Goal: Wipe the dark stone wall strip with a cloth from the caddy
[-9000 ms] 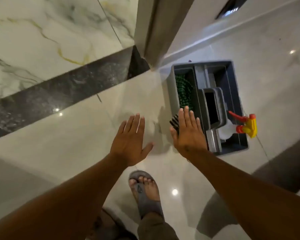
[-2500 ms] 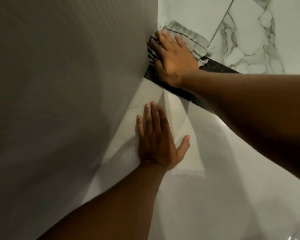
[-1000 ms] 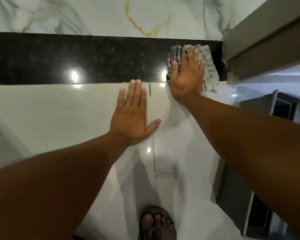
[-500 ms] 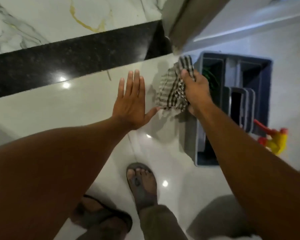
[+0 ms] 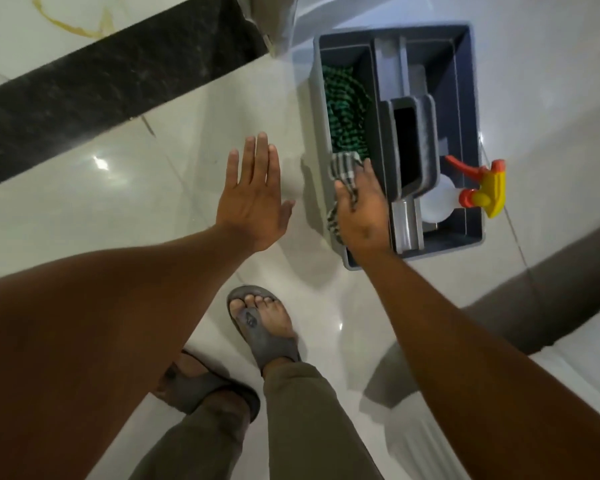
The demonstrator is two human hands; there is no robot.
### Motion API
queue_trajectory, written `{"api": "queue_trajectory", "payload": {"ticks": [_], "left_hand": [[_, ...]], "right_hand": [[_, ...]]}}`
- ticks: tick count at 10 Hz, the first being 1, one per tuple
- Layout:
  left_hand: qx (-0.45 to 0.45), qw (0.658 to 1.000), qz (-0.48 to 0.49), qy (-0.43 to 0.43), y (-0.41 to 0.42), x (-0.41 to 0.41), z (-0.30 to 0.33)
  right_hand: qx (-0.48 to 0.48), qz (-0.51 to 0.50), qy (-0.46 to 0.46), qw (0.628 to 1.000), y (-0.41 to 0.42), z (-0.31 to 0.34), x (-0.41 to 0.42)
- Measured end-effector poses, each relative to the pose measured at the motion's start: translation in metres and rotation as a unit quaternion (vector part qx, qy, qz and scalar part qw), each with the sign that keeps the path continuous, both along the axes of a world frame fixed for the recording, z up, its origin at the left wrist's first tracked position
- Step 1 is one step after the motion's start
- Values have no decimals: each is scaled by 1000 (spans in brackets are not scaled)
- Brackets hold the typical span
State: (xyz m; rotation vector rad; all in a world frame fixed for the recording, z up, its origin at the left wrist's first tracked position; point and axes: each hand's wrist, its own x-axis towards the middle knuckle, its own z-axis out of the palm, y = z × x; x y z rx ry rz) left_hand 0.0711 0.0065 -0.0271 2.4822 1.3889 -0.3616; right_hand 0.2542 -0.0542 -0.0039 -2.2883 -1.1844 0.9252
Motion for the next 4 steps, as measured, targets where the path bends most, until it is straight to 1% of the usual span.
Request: {"api": "queue_trajectory", "payload": {"ticks": [1, 2, 3, 4], "left_hand": [[2, 1000, 4, 4, -2, -8, -4], [10, 1000, 15, 9, -4, -17, -9], [13, 999, 30, 20, 1, -26, 1], [30, 997, 64, 9, 9, -33, 22]], "right_hand": [[16, 91, -59, 994, -8, -16, -26], [-15, 120, -137, 983, -20, -32, -31], [-49, 128, -166, 977, -11, -34, -31], [-75, 143, -136, 977, -17, -22, -25]]}}
